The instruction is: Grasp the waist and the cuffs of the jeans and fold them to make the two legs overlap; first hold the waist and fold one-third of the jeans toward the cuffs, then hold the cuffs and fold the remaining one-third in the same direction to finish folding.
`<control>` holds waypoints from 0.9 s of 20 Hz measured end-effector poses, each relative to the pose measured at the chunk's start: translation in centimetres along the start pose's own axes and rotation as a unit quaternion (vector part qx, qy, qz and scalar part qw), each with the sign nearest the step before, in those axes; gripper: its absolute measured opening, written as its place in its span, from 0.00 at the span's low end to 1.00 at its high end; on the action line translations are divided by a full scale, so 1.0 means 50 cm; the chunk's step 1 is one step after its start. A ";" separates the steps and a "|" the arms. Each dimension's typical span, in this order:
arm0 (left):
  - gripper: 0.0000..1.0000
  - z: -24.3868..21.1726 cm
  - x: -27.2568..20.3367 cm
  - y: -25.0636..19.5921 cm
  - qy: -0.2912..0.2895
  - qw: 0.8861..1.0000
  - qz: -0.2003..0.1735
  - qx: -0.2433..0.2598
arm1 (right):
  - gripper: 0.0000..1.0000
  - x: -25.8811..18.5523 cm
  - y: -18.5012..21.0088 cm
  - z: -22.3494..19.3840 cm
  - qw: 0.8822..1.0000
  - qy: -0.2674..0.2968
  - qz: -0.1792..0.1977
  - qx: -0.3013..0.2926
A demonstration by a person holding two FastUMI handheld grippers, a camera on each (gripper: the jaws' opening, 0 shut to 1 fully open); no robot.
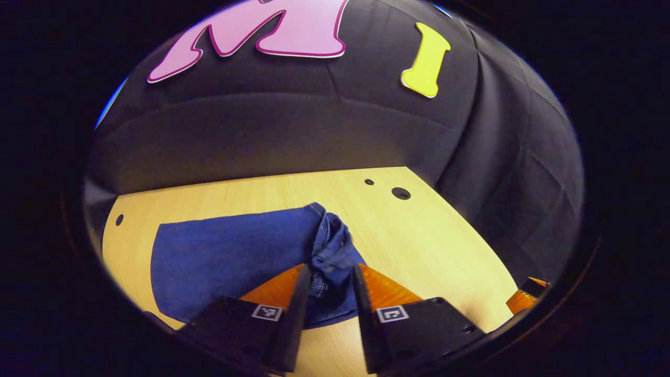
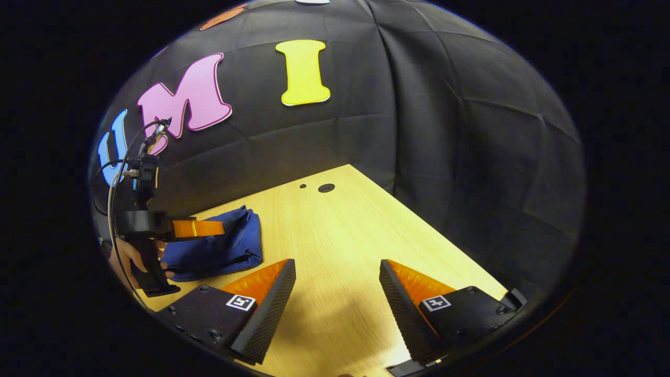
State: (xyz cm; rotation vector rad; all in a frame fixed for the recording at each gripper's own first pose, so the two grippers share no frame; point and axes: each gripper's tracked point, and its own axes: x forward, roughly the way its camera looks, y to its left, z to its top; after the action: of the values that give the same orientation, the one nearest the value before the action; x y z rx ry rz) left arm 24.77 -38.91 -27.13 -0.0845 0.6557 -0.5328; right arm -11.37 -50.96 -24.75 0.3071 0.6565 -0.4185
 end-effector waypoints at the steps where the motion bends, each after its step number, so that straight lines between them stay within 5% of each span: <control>1: 0.70 -0.003 -0.024 -0.010 -0.001 1.000 -0.011 0.000 | 0.99 -0.014 0.003 0.000 1.000 0.005 0.003 0.000; 3: 0.95 -0.009 -0.084 -0.021 -0.012 1.000 -0.014 0.021 | 0.99 -0.044 0.011 0.000 1.000 0.009 0.009 0.004; 9: 0.97 0.013 -0.353 -0.009 -0.107 0.993 -0.005 0.048 | 0.99 -0.154 0.075 0.009 0.998 0.005 0.036 -0.043; 12: 0.97 0.042 -0.511 0.038 -0.169 0.984 0.031 0.051 | 0.99 -0.219 0.141 0.033 0.996 0.000 0.062 -0.059; 18: 0.96 0.023 -0.786 0.122 -0.244 0.967 0.070 -0.006 | 0.99 -0.414 0.294 0.083 0.982 -0.061 0.143 -0.105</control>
State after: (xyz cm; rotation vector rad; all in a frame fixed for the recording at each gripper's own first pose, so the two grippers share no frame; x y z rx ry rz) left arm 2.09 -14.22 -5.72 -0.1737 0.1809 -0.3504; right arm -17.15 -34.05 -6.22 0.1701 0.5208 -0.0901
